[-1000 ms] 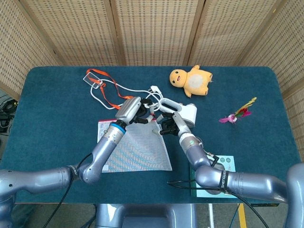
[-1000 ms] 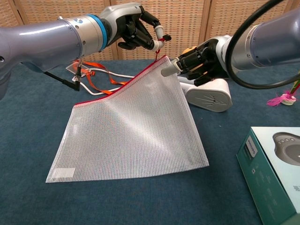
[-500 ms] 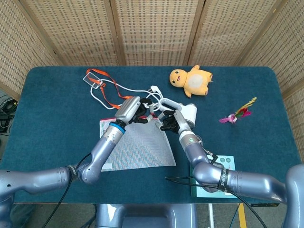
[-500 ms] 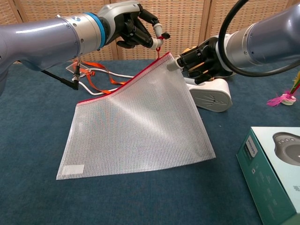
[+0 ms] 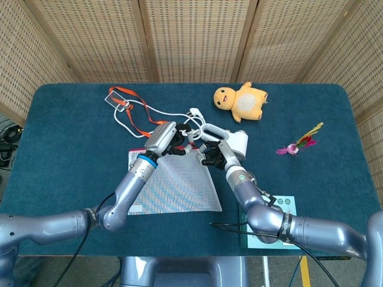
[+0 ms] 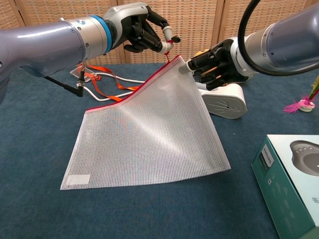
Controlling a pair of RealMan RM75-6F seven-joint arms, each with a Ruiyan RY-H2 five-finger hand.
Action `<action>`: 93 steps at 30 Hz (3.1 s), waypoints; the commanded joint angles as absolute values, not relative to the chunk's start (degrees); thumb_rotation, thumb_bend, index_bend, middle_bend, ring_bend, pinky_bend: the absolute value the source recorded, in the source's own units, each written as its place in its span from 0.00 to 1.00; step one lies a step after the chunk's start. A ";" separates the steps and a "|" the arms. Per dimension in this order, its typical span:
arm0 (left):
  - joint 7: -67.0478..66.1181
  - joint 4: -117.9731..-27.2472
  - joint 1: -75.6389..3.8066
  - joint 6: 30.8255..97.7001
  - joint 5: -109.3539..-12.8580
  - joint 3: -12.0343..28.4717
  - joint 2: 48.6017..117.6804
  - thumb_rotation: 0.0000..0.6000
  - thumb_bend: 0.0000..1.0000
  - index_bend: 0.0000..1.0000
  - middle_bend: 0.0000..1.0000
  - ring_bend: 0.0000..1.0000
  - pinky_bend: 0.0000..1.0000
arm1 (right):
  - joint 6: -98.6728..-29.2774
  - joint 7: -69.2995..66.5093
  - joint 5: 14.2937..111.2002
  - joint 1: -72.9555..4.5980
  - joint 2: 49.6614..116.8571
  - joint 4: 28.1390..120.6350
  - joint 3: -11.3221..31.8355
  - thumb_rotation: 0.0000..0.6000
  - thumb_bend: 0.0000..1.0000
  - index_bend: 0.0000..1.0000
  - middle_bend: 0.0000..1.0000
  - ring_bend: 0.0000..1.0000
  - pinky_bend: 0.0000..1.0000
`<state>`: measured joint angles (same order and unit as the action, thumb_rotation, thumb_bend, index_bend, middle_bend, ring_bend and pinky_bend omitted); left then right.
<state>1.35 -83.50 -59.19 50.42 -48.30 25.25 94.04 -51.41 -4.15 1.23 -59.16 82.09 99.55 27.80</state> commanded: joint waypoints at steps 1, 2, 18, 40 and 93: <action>1.59 -83.30 -59.09 50.26 -48.24 25.24 94.01 1.00 0.99 0.93 0.99 0.91 0.98 | -51.07 -4.44 1.78 -58.54 81.81 99.96 28.18 1.00 0.68 0.69 0.93 0.92 1.00; 1.78 -82.94 -58.93 50.17 -48.20 25.13 94.00 1.00 0.99 0.93 0.99 0.91 0.98 | -50.76 -5.26 2.35 -57.90 81.59 100.36 28.78 1.00 0.68 0.69 0.93 0.93 1.00; 4.81 -78.82 -57.23 47.73 -48.40 24.10 93.60 1.00 0.99 0.93 0.99 0.91 0.98 | -46.41 -10.00 5.61 -53.75 79.01 101.62 31.49 1.00 0.72 0.72 0.95 0.93 1.00; 6.79 -75.63 -55.01 43.90 -49.58 22.97 89.58 1.00 0.99 0.93 0.99 0.91 0.98 | -40.59 -13.53 3.20 -52.93 72.70 101.46 32.36 1.00 0.75 0.73 0.95 0.94 1.00; 5.49 -73.59 -53.19 39.15 -46.72 20.52 77.62 1.00 1.00 0.93 0.99 0.91 0.97 | -32.66 -22.81 -0.85 -51.86 62.43 92.79 29.68 1.00 0.76 0.73 0.95 0.94 1.00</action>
<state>5.49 -73.71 -53.20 39.20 -46.76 20.56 77.60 -32.65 -22.76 -0.80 -51.83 62.42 92.79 29.70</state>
